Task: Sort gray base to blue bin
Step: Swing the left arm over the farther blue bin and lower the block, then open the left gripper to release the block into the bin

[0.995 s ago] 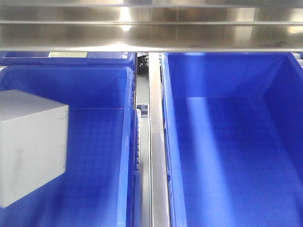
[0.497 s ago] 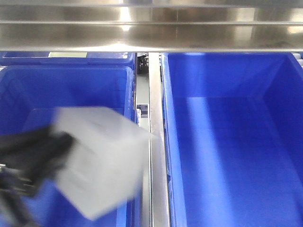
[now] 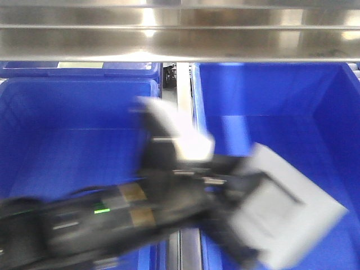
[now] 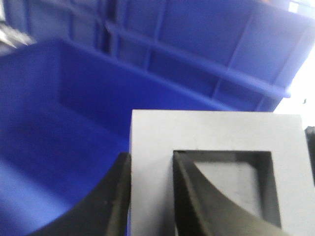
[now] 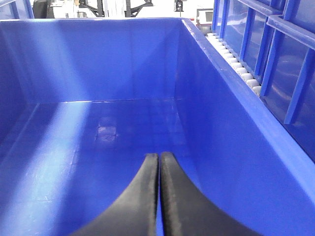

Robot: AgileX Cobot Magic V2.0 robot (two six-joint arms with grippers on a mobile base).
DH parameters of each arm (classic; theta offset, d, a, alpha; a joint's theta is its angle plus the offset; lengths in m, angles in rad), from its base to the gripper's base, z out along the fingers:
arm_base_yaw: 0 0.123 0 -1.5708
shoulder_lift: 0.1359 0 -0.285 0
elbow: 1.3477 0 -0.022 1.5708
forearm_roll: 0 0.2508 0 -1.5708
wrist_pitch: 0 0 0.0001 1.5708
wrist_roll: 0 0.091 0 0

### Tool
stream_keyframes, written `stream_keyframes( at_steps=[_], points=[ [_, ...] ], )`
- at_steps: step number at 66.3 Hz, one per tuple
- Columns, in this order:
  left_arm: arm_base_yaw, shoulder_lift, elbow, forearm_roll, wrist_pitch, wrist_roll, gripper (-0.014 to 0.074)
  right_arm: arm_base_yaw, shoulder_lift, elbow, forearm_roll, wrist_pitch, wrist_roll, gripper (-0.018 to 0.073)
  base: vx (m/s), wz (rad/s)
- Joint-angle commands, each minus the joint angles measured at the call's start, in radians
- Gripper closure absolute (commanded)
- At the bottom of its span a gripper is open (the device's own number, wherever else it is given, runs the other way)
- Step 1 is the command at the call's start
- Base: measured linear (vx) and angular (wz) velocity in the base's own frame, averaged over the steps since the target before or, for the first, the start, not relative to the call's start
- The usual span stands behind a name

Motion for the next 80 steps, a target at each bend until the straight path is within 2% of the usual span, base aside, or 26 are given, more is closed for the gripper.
stream_keyframes(
  at_steps=[1, 13, 19, 45, 55, 73, 80],
  points=[
    [-0.015, 0.085, -0.149, -0.006, 0.000, -0.010, 0.0604, 0.000, 0.015, 0.008, -0.007, -0.035, -0.009, 0.0564, 0.00, 0.00],
    [-0.016, 0.307, -0.376, -0.006, 0.229, -0.010, 0.0603, 0.000, 0.015, 0.008, -0.007, -0.035, -0.009, 0.0564, 0.00, 0.00],
    [-0.016, 0.373, -0.437, -0.006, 0.287, -0.010, 0.0603, 0.000, 0.015, 0.008, -0.007, -0.035, -0.009, 0.0564, 0.00, 0.00],
    [-0.016, 0.497, -0.453, -0.006, 0.319, -0.011, 0.0577, 0.000, 0.015, 0.008, -0.007, -0.035, -0.009, 0.0564, 0.00, 0.00],
    [-0.018, 0.500, -0.453, -0.007, 0.339, -0.017, 0.0489, 0.000, 0.015, 0.008, -0.007, -0.035, -0.009, 0.0564, 0.00, 0.00],
    [-0.017, 0.490, -0.453, -0.008, 0.407, -0.019, 0.0225, 0.000, 0.015, 0.008, -0.007, -0.035, -0.009, 0.0564, 0.00, 0.00],
    [-0.017, 0.465, -0.453, -0.007, 0.449, -0.088, 0.0232, 0.000, 0.015, 0.008, -0.007, -0.035, -0.009, 0.0564, 0.00, 0.00]
  ],
)
